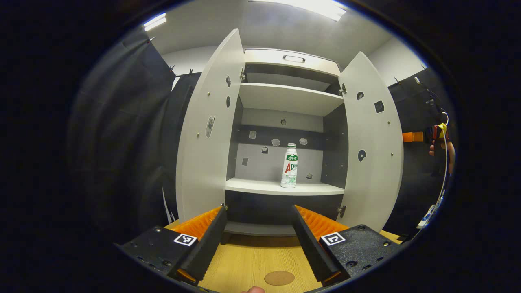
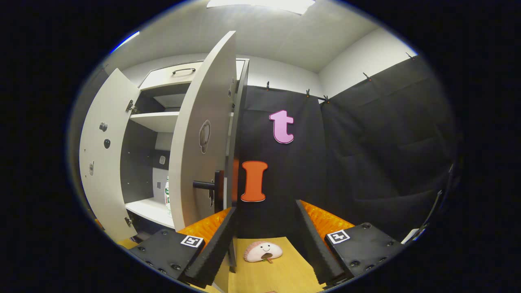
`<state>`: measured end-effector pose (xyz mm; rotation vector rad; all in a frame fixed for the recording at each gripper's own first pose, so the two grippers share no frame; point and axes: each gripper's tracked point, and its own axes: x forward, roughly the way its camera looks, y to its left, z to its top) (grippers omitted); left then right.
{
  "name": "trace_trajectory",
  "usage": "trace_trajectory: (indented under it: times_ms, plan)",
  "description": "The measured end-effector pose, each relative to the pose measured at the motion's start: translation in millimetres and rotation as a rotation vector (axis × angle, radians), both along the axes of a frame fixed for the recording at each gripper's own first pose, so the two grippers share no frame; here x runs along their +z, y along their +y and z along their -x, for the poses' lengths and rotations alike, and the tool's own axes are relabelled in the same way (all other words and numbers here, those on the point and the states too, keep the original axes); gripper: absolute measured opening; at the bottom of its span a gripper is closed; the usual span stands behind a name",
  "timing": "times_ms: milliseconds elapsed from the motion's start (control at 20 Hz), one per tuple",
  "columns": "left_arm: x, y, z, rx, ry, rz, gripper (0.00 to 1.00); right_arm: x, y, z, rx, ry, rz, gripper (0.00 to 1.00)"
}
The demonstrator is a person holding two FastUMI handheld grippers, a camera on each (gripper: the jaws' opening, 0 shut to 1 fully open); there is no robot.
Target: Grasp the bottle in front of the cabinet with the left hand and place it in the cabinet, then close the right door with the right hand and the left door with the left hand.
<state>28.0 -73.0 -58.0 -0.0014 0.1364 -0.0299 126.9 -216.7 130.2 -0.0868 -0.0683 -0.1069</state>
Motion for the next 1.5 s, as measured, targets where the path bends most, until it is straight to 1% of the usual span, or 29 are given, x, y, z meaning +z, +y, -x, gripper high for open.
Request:
trace_trajectory:
  times_ms: [150, 350, 400, 450, 600, 1100, 1250, 1500]
  plan:
    - [2, -4, -1, -0.024, -0.008, 0.015, 0.96, -3, 24, 3, 0.026, 0.002, -0.003, 0.94]
    - [2, 2, -1, -0.018, -0.009, 0.023, 0.96, -3, 49, 2, 0.047, 0.003, 0.022, 0.94]
    - [3, 6, 1, -0.014, -0.010, 0.018, 0.96, -3, 55, 1, 0.059, 0.003, 0.029, 0.90]
    - [5, 10, 2, -0.008, -0.013, 0.012, 0.96, -4, 63, 0, 0.077, 0.003, 0.033, 0.94]
    - [12, 20, 5, 0.009, -0.026, -0.001, 0.95, -6, 83, -4, 0.121, 0.011, 0.012, 0.94]
    - [29, 56, 18, 0.090, -0.041, -0.018, 0.96, -11, 142, -22, 0.184, 0.006, 0.037, 0.94]
    - [31, 64, 23, 0.111, -0.043, -0.014, 0.96, -15, 167, -23, 0.256, 0.027, 0.004, 0.94]
    - [42, 79, 26, 0.155, -0.071, 0.008, 0.95, -28, 194, -34, 0.308, 0.058, 0.006, 0.94]
